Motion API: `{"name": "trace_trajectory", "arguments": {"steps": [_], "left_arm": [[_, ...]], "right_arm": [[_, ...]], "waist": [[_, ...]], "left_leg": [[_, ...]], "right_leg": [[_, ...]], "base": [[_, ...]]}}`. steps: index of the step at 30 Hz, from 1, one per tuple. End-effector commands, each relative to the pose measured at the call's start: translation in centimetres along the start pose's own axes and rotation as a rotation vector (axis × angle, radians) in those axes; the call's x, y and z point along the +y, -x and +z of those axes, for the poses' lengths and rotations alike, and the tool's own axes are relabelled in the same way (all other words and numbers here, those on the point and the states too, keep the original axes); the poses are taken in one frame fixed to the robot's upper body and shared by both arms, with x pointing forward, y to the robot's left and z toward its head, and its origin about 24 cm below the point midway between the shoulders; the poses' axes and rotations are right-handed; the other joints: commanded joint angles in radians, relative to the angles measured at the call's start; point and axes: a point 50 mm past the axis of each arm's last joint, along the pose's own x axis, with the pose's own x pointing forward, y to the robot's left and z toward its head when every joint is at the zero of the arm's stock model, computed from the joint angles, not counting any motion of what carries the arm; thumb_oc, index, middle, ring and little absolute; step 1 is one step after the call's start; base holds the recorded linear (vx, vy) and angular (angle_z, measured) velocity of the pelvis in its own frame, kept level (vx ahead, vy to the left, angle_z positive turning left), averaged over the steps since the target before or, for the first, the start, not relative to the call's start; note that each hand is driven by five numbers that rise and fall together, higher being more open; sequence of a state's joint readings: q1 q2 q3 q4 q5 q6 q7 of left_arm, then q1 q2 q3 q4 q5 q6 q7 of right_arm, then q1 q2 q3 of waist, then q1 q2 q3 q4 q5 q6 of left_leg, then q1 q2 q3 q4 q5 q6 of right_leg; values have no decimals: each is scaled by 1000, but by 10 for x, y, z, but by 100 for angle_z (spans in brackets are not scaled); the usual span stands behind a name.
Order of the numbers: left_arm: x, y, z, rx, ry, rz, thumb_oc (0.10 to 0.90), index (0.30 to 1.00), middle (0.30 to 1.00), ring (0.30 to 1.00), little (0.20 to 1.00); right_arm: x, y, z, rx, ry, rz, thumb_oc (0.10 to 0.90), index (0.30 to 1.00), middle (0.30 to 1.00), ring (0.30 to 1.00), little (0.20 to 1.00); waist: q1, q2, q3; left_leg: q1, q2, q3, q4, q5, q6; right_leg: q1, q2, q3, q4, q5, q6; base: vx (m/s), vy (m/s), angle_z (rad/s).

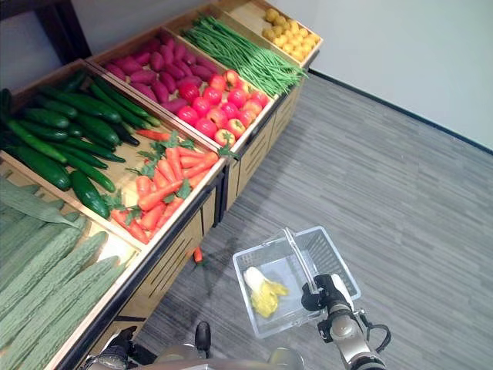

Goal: Get the vegetables into the basket

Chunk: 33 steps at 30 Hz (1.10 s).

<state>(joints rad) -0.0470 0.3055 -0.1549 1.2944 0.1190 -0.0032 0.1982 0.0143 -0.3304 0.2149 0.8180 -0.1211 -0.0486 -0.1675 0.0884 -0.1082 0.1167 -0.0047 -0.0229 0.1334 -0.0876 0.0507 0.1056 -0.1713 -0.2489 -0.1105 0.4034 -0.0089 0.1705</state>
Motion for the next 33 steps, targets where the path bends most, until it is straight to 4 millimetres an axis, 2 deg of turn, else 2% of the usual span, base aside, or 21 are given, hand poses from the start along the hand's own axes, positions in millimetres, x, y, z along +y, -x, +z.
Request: {"name": "trace_trajectory", "arguments": {"steps": [1, 3, 4, 7, 9, 10, 11, 13, 14, 16, 17, 18, 19, 20, 21, 22, 24, 25, 26, 30, 33], "left_arm": [[6, 0, -12, 38, -20, 28, 900, 1000, 1000, 1000, 1000], [8, 0, -11, 37, -29, 33, 900, 1000, 1000, 1000, 1000], [8, 0, -11, 37, -29, 33, 900, 1000, 1000, 1000, 1000], [9, 0, -11, 40, -31, 37, 900, 1000, 1000, 1000, 1000], [7, 0, -15, 54, -29, 29, 900, 1000, 1000, 1000, 1000], [8, 1, -18, 67, -26, 30, 900, 1000, 1000, 1000, 1000], [9, 1, -20, 74, -29, 31, 900, 1000, 1000, 1000, 1000], [8, 1, -21, 80, -29, 30, 900, 1000, 1000, 1000, 1000], [6, 2, -24, 86, -22, 28, 900, 1000, 1000, 1000, 1000], [4, 2, -21, 77, -11, 28, 900, 1000, 1000, 1000, 1000], [4, 1, -16, 64, 8, 29, 900, 1000, 1000, 1000, 1000], [2, 0, -4, 38, 32, 41, 900, 1000, 1000, 1000, 1000], [1, -1, 0, 32, 39, 39, 900, 1000, 1000, 1000, 1000], [0, -1, 3, 29, 41, 39, 900, 1000, 1000, 1000, 1000], [-2, 0, 2, 34, 43, 36, 900, 1000, 1000, 1000, 1000], [-5, 0, 0, 43, 38, 26, 900, 1000, 1000, 1000, 1000], [-5, 0, -1, 45, 34, 24, 900, 1000, 1000, 1000, 1000], [-6, 1, -4, 49, 21, 20, 900, 1000, 1000, 1000, 1000], [-6, 1, -8, 59, 20, 14, 900, 1000, 1000, 1000, 1000], [-8, 3, -16, 73, 12, 11, 900, 1000, 1000, 1000, 1000], [-6, 3, -15, 66, 10, 15, 900, 1000, 1000, 1000, 1000]], "right_arm": [[-49, -7, 33, -172, 11, -155, 400, 300, 300, 300, 300], [-52, -7, 38, -187, 1, -173, 400, 300, 300, 300, 300], [-53, -7, 38, -188, 1, -173, 400, 300, 300, 300, 300], [-57, -8, 40, -193, 4, -185, 400, 300, 300, 300, 300], [-56, -7, 38, -188, 3, -184, 400, 300, 300, 300, 300], [-56, -7, 34, -177, 5, -178, 400, 300, 300, 300, 300], [-55, -5, 32, -175, -2, -170, 400, 300, 300, 300, 300], [-55, -5, 31, -173, -1, -167, 400, 300, 300, 300, 300], [-59, -4, 32, -183, 3, -169, 400, 300, 300, 300, 300], [-64, -5, 34, -193, 8, -183, 400, 300, 300, 300, 300], [-72, -6, 37, -200, 11, -209, 400, 300, 300, 300, 300], [-81, -6, 34, -187, 7, -242, 400, 300, 300, 300, 300], [-83, -6, 33, -180, 6, -252, 400, 300, 300, 300, 300], [-86, -6, 32, -176, 3, -261, 400, 300, 300, 300, 300], [-87, -4, 23, -146, 10, -261, 400, 300, 300, 300, 300], [-84, -2, 14, -112, 8, -254, 400, 300, 300, 300, 300], [-82, -1, 11, -99, 12, -248, 400, 300, 300, 300, 300], [-80, 0, 4, -75, 24, -235, 400, 300, 300, 300, 300], [-78, 0, 2, -67, 25, -230, 400, 300, 300, 300, 300], [-75, -1, 0, -48, 22, -228, 400, 300, 300, 300, 300], [-71, -3, -3, -24, 15, -221, 400, 300, 300, 300, 300]], "waist": [[-19, 29, 17], [-35, 27, 31], [-37, 29, 34], [-54, 23, 44], [-60, 23, 43], [-68, 16, 36], [-71, 10, 22], [-68, 11, 13], [-55, 15, -4], [-53, 24, -9], [-49, 34, -7], [-57, 38, 3], [-64, 34, 7], [-74, 33, 12], [-91, 37, 14], [-95, 40, 15], [-98, 41, 10], [-91, 44, 12], [-97, 43, 8], [-88, 45, 15], [-88, 39, 16]], "left_leg": [[-20, 35, -68, 26, -10, -88], [4, 36, -103, 37, -36, -99], [7, 38, -105, 38, -38, -99], [29, 50, -153, 67, -74, -117], [47, 57, -182, 81, -99, -127], [60, 59, -225, 94, -114, -135], [71, 73, -264, 85, -117, -149], [78, 87, -280, 71, -113, -161], [82, 128, -302, 44, -90, -180], [60, 162, -327, 33, -62, -200], [33, 193, -350, 13, -22, -221], [-22, 219, -299, 14, 25, -229], [-35, 221, -248, 26, 26, -219], [-42, 226, -150, 49, 27, -216], [-43, 231, 13, 103, 18, -211], [-43, 203, 66, 158, -14, -204], [-46, 182, 69, 168, -30, -199], [-45, 140, 58, 185, -64, -187], [-51, 118, 83, 165, -71, -170], [-28, 98, 62, 114, -71, -154], [-26, 86, 59, 90, -63, -145]], "right_leg": [[46, 72, -41, -179, 129, -11], [10, 54, -23, -290, 155, 1], [17, 56, -26, -292, 155, 1], [-38, 25, 44, -379, 209, 23], [-35, 13, 59, -408, 234, 36], [-43, 13, 126, -388, 251, 41], [-20, 46, 158, -357, 197, 37], [-11, 54, 141, -363, 177, 32], [1, 69, 87, -358, 151, 19], [12, 95, 54, -362, 128, 2], [11, 116, 15, -357, 108, -13], [27, 111, -46, -367, 95, -24], [35, 103, -62, -374, 94, -25], [48, 95, -82, -382, 95, -27], [66, 86, -130, -391, 96, -35], [72, 81, -166, -403, 97, -41], [72, 77, -181, -409, 99, -43], [82, 76, -198, -409, 99, -43], [83, 69, -213, -404, 105, -39], [97, 55, -219, -388, 109, -24], [88, 41, -216, -382, 123, -14]], "base": [[220, -33, 46], [242, -90, 45], [202, -117, 65], [215, -151, 58], [296, -228, 61], [418, -391, 127], [405, -417, 141], [214, -306, 143], [153, -358, 96], [100, -426, 72], [25, -513, 90], [16, -438, 79], [-8, -279, 116], [-52, -139, 111], [-99, -154, 89], [-93, -119, 83], [-32, -20, 109], [22, 45, 70], [58, 84, 32], [61, 151, 22], [11, 113, 4]]}}
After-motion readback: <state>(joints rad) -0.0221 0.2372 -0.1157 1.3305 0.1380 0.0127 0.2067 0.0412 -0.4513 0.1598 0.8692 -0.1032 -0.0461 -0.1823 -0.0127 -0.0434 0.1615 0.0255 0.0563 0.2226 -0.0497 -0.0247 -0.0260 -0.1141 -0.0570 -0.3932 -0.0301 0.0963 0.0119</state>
